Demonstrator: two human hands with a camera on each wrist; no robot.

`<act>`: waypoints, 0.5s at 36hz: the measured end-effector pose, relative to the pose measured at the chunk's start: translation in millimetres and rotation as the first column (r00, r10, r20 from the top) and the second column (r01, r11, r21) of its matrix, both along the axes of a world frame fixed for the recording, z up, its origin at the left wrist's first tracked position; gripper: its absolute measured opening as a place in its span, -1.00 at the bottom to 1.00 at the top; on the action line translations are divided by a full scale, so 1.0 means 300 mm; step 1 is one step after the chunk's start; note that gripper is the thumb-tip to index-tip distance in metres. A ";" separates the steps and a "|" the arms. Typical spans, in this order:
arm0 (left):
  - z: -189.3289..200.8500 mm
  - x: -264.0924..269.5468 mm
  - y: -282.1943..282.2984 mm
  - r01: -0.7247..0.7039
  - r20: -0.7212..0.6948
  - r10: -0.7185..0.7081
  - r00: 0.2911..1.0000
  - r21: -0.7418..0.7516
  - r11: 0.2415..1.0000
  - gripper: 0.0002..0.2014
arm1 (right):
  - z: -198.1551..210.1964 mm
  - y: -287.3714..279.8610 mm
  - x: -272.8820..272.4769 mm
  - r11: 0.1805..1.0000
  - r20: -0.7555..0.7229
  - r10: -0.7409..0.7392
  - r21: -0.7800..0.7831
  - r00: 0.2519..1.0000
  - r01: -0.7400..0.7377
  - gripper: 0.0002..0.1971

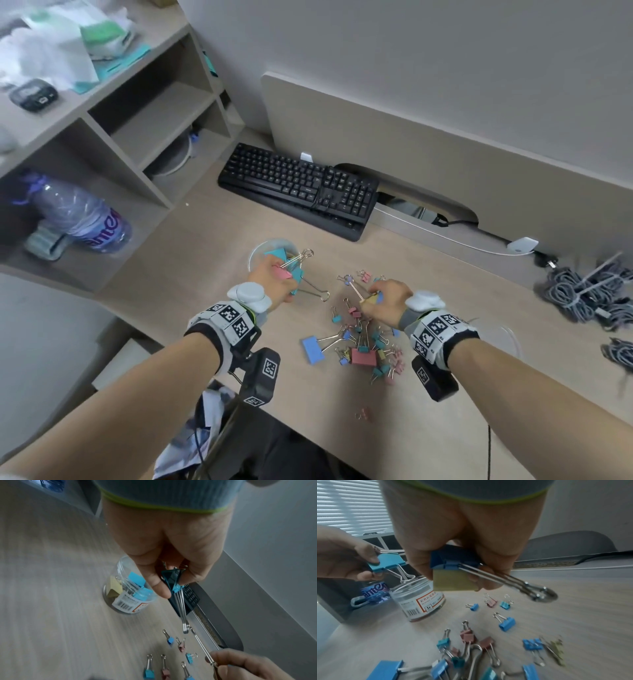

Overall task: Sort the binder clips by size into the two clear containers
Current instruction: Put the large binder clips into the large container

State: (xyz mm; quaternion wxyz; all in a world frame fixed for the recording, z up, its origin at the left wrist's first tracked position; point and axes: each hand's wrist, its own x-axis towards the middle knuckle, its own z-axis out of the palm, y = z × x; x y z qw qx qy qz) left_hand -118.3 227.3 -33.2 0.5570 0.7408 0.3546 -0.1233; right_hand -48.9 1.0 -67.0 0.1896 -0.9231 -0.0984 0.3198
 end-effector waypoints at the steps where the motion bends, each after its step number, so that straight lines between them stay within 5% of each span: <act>1: 0.007 0.001 0.011 -0.013 0.008 0.013 1.000 -0.006 1.000 -0.64 | 0.000 0.015 0.006 1.000 0.005 0.009 -0.002 1.000 -0.009 -0.58; 9: 0.016 -0.004 0.181 -0.115 -0.036 0.124 0.992 0.195 0.974 -0.60 | 0.055 0.198 0.040 0.990 0.049 0.134 0.042 0.990 -0.136 -0.56; 18: -0.027 0.030 0.308 -0.131 -0.061 0.149 0.987 0.232 0.964 -0.54 | 0.063 0.415 0.077 0.961 0.085 0.277 -0.002 0.957 -0.277 -0.60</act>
